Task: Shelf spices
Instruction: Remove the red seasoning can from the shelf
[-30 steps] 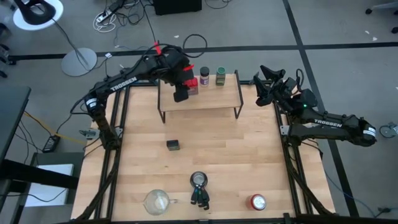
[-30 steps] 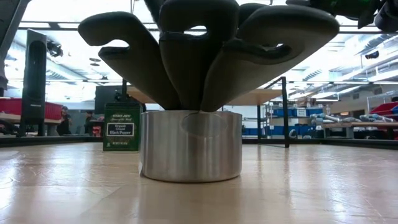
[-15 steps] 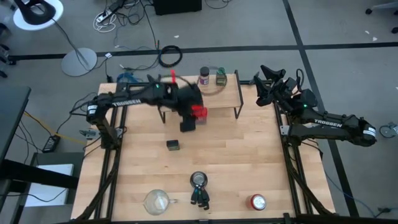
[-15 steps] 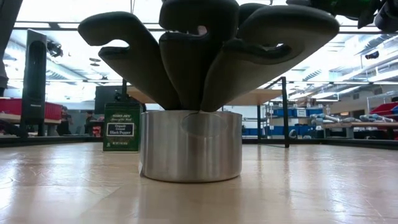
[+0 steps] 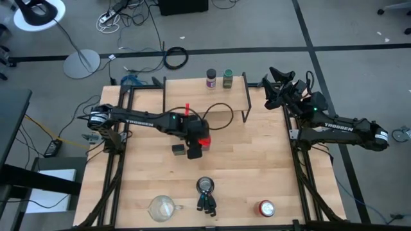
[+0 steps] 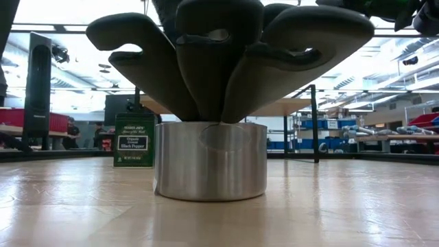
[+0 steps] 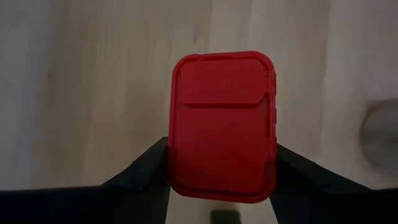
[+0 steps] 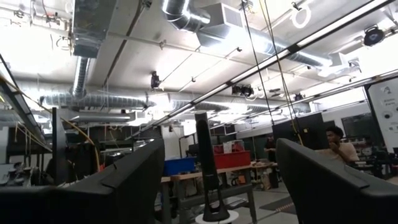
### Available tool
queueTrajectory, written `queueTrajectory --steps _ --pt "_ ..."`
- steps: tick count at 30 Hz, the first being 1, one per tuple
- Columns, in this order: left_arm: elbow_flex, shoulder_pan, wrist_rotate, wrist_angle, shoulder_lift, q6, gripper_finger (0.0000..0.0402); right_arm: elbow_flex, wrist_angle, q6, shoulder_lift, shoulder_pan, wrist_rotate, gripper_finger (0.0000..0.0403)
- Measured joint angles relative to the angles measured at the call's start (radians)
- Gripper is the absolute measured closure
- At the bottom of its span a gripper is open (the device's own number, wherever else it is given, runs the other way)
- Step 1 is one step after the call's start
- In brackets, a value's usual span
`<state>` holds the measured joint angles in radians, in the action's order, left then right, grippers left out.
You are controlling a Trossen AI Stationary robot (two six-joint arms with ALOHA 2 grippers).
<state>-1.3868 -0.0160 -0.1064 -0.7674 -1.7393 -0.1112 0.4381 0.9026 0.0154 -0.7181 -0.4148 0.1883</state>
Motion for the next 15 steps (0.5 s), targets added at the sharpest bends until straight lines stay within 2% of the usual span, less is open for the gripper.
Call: queueTrajectory --steps 10,15 --pt "0.151 0.001 -0.013 0.187 0.0 -0.043 0.0199 0.0 0.001 0.0 0.0 0.0 0.0 0.0094" --pt "0.207 0.001 -0.027 0.22 0.001 -0.055 0.0199 0.0 0.001 0.0 0.0 0.0 0.0 0.0094"
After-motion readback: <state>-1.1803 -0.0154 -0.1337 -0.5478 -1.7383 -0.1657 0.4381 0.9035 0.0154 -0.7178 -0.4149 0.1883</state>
